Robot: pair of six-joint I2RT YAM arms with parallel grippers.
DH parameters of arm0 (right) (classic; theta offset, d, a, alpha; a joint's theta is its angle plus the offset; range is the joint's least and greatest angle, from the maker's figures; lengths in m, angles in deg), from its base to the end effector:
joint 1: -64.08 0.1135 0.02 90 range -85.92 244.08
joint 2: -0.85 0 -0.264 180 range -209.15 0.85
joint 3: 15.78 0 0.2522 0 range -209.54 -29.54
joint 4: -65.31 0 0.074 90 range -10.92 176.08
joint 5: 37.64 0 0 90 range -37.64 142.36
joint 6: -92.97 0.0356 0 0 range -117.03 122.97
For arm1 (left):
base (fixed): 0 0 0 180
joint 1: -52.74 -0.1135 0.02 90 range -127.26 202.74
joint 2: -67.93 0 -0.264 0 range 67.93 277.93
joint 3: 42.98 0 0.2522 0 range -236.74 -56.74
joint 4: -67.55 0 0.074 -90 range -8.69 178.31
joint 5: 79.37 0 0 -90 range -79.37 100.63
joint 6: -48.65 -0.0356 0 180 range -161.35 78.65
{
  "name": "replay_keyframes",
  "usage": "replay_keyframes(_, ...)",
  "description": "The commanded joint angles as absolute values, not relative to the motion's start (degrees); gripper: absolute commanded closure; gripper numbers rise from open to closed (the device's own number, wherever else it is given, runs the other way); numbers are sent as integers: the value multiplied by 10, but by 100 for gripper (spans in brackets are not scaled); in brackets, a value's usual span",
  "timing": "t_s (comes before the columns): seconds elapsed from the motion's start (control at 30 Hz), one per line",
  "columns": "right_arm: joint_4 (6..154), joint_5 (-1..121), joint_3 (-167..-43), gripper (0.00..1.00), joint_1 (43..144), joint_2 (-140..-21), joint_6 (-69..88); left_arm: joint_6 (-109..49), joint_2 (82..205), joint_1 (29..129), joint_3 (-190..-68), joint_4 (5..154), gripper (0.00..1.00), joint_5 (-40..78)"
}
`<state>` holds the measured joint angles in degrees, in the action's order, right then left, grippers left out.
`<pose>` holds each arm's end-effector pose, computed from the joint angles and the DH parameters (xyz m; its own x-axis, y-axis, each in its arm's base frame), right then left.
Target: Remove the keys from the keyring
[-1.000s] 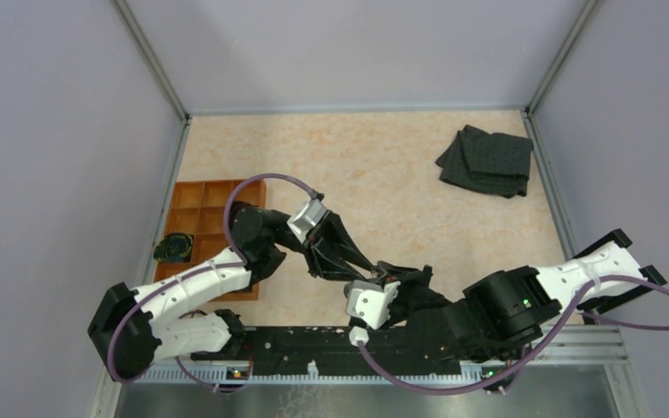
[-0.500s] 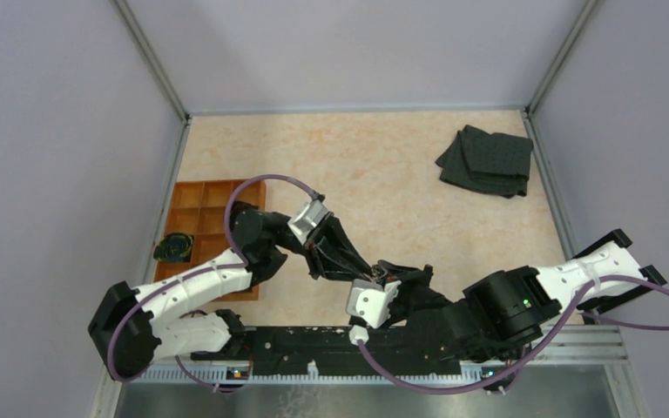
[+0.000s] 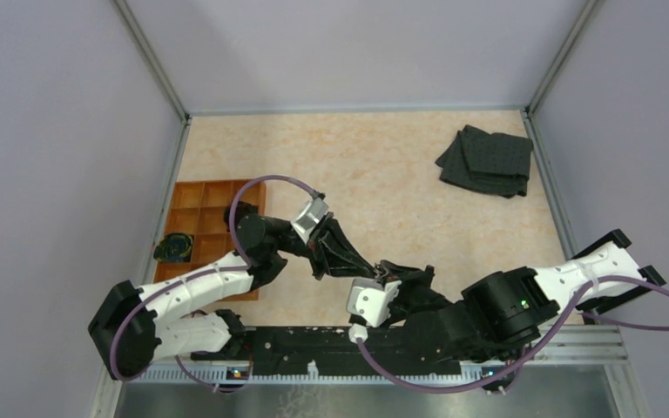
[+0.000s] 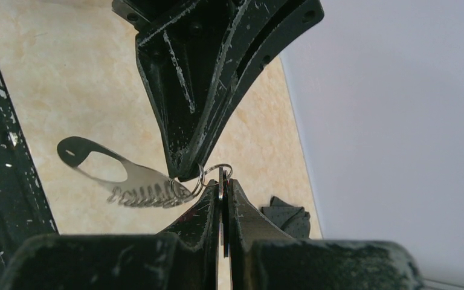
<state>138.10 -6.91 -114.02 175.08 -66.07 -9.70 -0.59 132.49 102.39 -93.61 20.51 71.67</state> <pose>-0.0435 0.1986 0.4264 0.3868 -0.6949 -0.6062 -0.6386 0.2724 -0.7197 0.1238 -0.1938 0.3410 -0.2828 -0.1553 -0.9465 0.8698 -0.4574 -0.1849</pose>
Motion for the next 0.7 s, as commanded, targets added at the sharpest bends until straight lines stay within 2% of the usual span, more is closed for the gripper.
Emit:
replay_keyframes(0.0, 1387, -92, -1162, 100, 1758, -661, -71, -20, 1295, 1027, -915, 194, 100, 667)
replay_keyframes(0.67, 1371, -43, -1084, 100, 1757, -633, 9, -20, 1237, 1027, -875, 153, 100, 614)
